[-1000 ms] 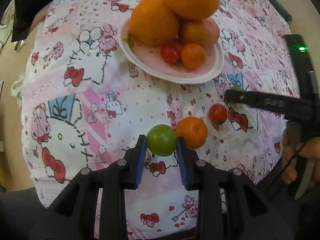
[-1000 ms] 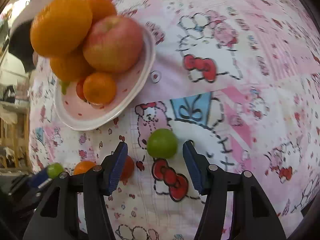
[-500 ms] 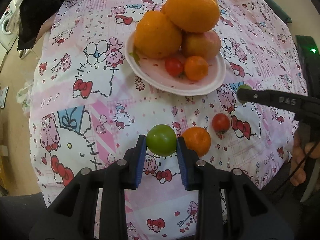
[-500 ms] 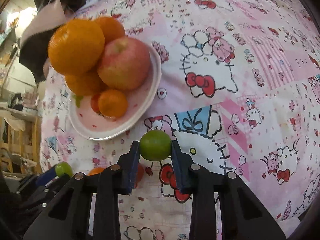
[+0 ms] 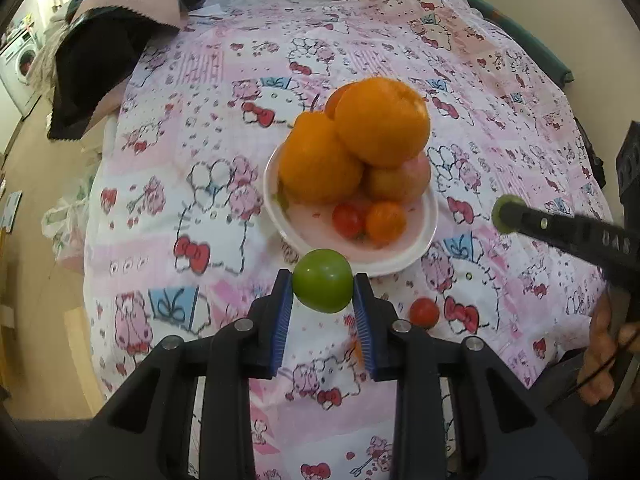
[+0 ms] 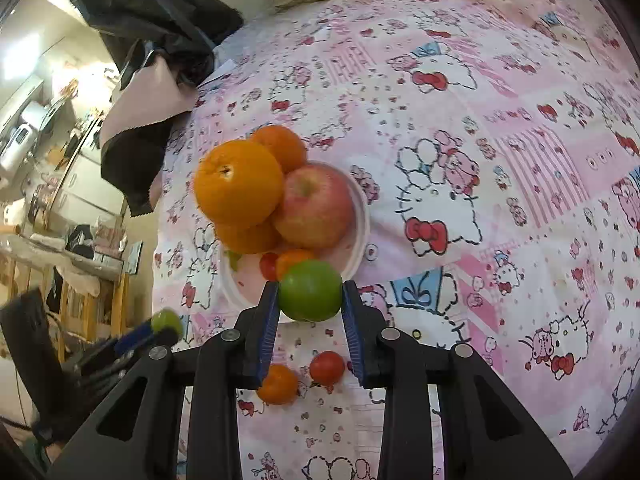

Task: Organize fruits
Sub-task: 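Lower both limes onto the plate and open both tools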

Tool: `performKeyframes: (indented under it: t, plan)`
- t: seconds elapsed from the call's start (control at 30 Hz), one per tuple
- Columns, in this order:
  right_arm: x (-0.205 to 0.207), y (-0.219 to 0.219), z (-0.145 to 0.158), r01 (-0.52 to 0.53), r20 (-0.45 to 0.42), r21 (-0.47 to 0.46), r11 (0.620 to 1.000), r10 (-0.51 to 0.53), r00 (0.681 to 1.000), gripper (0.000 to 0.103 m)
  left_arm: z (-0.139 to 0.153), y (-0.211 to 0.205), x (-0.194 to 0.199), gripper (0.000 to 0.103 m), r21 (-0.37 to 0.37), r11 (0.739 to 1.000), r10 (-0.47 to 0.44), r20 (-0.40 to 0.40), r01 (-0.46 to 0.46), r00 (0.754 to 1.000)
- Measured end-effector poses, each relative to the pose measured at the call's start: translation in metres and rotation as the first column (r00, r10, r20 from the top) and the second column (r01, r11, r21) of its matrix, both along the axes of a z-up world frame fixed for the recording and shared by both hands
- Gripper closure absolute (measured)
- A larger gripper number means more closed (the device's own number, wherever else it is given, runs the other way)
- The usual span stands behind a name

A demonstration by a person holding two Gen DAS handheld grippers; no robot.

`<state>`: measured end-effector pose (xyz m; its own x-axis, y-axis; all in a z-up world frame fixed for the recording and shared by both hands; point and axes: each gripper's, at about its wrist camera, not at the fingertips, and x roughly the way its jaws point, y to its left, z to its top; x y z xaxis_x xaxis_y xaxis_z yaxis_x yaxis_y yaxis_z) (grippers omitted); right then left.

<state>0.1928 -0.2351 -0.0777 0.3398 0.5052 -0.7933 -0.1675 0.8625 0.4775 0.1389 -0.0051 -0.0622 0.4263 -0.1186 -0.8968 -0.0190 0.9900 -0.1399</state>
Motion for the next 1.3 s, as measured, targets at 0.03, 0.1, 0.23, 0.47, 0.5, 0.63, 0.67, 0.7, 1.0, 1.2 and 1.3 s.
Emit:
performKeyframes:
  t: [0.03, 0.1, 0.23, 0.47, 0.5, 0.63, 0.67, 0.7, 1.0, 1.2, 1.3]
  plan:
    - [0.001, 0.003, 0.000, -0.010, -0.004, 0.005, 1.000, 0.010, 1.000, 0.070, 0.000, -0.003, 0.005, 0.077, 0.002, 1.000, -0.012, -0.011, 0.012, 1.000]
    - [0.003, 0.007, -0.002, -0.019, -0.013, 0.012, 1.000, 0.019, 1.000, 0.070, 0.000, -0.009, 0.011, 0.077, 0.000, 1.000, -0.029, -0.020, 0.029, 0.999]
    - [0.007, 0.015, -0.005, -0.050, -0.020, 0.009, 0.999, 0.050, 0.999, 0.070, 0.003, -0.020, 0.027, 0.077, 0.035, 0.996, -0.084, -0.013, 0.084, 0.996]
    - [0.024, 0.015, -0.009, -0.058, -0.031, 0.030, 0.998, 0.059, 0.998, 0.070, -0.003, -0.014, 0.051, 0.077, 0.017, 0.994, -0.111, 0.013, 0.111, 0.994]
    - [0.026, 0.015, -0.010, -0.056, -0.034, 0.035, 0.998, 0.057, 0.998, 0.070, -0.005, -0.009, 0.053, 0.077, -0.002, 0.995, -0.097, 0.022, 0.097, 0.995]
    - [0.030, 0.018, -0.016, -0.067, -0.055, 0.053, 0.996, 0.070, 0.996, 0.070, -0.015, 0.000, 0.053, 0.077, -0.053, 0.997, -0.047, 0.013, 0.048, 0.999]
    - [0.031, 0.020, -0.019, -0.071, -0.067, 0.052, 0.996, 0.074, 0.995, 0.070, -0.017, 0.001, 0.053, 0.077, -0.051, 0.998, -0.048, 0.007, 0.048, 0.999]
    - [0.030, 0.020, -0.020, -0.068, -0.074, 0.053, 0.996, 0.072, 0.995, 0.070, -0.019, 0.001, 0.053, 0.077, -0.046, 0.998, -0.047, 0.002, 0.047, 0.999]
    - [0.034, 0.036, -0.047, -0.078, -0.136, 0.045, 0.996, 0.083, 0.987, 0.070, -0.041, -0.005, 0.061, 0.077, -0.065, 0.997, -0.052, -0.063, 0.048, 0.997]
    - [0.040, 0.051, -0.057, -0.106, -0.104, -0.073, 0.992, 0.098, 0.990, 0.070, -0.057, -0.009, 0.073, 0.077, -0.028, 0.999, -0.042, -0.096, 0.039, 0.995]
    - [0.044, 0.055, -0.060, -0.104, -0.079, -0.156, 0.982, 0.093, 0.993, 0.070, -0.061, -0.007, 0.079, 0.076, -0.024, 0.999, -0.030, -0.102, 0.028, 0.994]
